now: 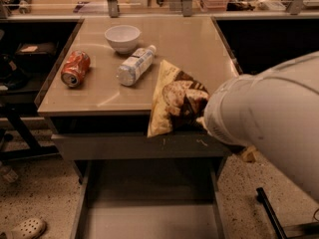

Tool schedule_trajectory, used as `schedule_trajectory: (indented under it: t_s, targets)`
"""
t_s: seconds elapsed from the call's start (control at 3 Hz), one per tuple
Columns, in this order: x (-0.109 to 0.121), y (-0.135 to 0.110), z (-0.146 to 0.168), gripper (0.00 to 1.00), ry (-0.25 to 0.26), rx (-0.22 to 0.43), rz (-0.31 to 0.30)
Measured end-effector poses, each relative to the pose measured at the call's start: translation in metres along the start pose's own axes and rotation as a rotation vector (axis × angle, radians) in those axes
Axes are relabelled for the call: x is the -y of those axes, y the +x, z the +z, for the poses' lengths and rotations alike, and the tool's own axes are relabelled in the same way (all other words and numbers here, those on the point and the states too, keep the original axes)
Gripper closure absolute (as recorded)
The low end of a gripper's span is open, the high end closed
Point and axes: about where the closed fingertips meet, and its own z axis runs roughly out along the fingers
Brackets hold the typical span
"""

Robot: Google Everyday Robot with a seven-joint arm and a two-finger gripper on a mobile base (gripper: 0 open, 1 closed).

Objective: Pick brown chip bag from middle drawer and place on counter

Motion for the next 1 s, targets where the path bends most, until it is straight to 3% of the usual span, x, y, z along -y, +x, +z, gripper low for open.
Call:
schedule_trajectory:
  t_s: [0.67,1.0]
  targets:
    - [0.088,-0.042,0.029,1.00,0.080,0.046,-0.020]
    - [0.119,-0.049,0.061,1.00,0.072,0.061,0.000]
